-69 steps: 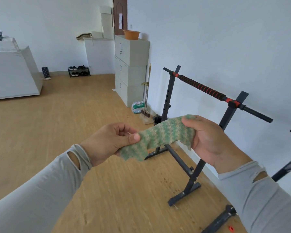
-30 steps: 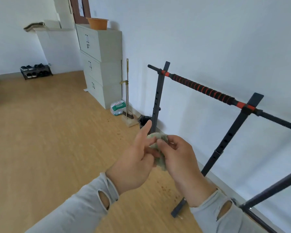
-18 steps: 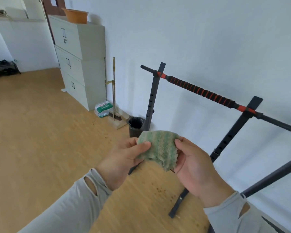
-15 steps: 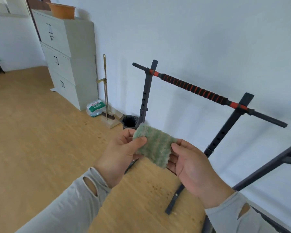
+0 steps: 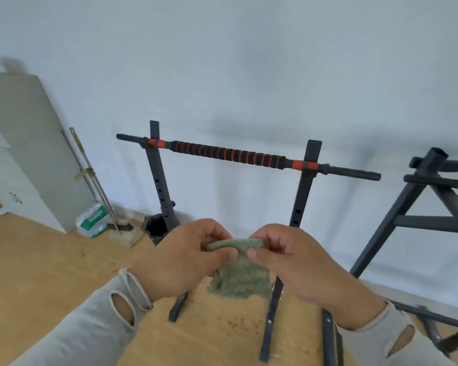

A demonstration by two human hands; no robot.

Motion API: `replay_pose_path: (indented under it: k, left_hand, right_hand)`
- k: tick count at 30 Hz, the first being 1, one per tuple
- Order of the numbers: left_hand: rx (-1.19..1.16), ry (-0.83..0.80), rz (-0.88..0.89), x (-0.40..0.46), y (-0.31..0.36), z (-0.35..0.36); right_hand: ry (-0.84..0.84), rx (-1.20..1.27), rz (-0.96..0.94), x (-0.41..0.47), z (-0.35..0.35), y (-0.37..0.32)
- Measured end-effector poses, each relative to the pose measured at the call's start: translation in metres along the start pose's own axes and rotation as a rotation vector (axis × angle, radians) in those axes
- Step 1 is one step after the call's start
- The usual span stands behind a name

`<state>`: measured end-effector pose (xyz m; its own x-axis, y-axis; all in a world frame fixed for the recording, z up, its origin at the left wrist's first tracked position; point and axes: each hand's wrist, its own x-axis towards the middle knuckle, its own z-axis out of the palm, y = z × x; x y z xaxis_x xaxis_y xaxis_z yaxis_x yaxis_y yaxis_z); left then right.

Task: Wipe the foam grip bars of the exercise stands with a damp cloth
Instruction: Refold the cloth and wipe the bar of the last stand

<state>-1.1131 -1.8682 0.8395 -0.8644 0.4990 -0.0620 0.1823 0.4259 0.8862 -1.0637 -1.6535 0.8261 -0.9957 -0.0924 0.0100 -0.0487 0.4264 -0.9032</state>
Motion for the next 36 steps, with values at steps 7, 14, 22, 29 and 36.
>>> replay_pose_path:
  k: [7, 14, 22, 29, 36]
  left_hand:
    - [-0.343, 0.112, 0.009, 0.078, 0.014, 0.050]
    - [0.021, -0.263, 0.244, 0.144, 0.046, 0.081]
    - [0.065, -0.389, 0.413, 0.228, 0.045, 0.092]
    - [0.440, 0.054, 0.756, 0.365, 0.021, 0.067]
    - [0.490, -0.057, 0.783, 0.424, 0.001, 0.086]
  right_hand:
    - [0.057, 0.170, 0.116, 0.022, -0.055, 0.043]
    - [-0.187, -0.074, 0.184, 0.036, -0.113, 0.049]
    - [-0.034, -0.083, 0.325, 0.058, -0.145, 0.084]
    - [0.695, -0.123, 0.375, 0.109, -0.188, 0.068]
    - [0.643, -0.759, 0.289, 0.187, -0.223, 0.108]
